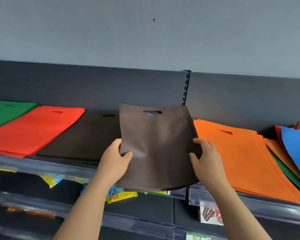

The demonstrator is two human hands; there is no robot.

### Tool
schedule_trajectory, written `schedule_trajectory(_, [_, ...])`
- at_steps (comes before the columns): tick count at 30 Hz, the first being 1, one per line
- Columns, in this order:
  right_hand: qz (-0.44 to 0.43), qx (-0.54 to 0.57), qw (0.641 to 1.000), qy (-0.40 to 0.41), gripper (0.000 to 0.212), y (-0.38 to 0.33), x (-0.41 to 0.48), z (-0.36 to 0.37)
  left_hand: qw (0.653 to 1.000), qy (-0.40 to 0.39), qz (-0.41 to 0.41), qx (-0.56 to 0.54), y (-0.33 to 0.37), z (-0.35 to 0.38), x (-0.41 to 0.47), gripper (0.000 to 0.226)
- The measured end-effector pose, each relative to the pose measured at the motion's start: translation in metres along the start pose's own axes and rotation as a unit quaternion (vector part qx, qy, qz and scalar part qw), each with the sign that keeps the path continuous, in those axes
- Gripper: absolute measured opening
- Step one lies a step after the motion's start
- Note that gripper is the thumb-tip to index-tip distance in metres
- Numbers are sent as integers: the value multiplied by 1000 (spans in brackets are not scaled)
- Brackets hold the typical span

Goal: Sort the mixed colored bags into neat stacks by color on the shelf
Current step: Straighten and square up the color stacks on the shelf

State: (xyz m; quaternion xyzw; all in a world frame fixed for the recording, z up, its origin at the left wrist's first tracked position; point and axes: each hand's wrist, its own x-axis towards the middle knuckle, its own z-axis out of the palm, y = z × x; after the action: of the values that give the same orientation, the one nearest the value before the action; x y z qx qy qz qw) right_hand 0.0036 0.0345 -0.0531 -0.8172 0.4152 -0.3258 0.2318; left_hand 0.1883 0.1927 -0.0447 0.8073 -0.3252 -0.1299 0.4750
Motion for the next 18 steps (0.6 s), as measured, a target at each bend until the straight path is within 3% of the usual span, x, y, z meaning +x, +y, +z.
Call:
schedule_trajectory(4, [-3, 9, 1000, -23, 43, -31, 8, 34, 999, -15, -33, -8, -24, -32, 10, 35])
schedule_trajectory(10, [-39, 26, 998, -48, 45, -67, 31, 83, 997, 62, -32, 20, -55, -77, 37, 60])
schedule_trajectory(15, [-50, 27, 995, -76, 46, -97, 35, 125, 989, 110, -48, 88, -87, -116, 73, 65])
schedule_trajectory(18, [-43, 15, 995, -85, 47, -114, 34, 146, 985, 100, -47, 134, -106, -135, 95, 64])
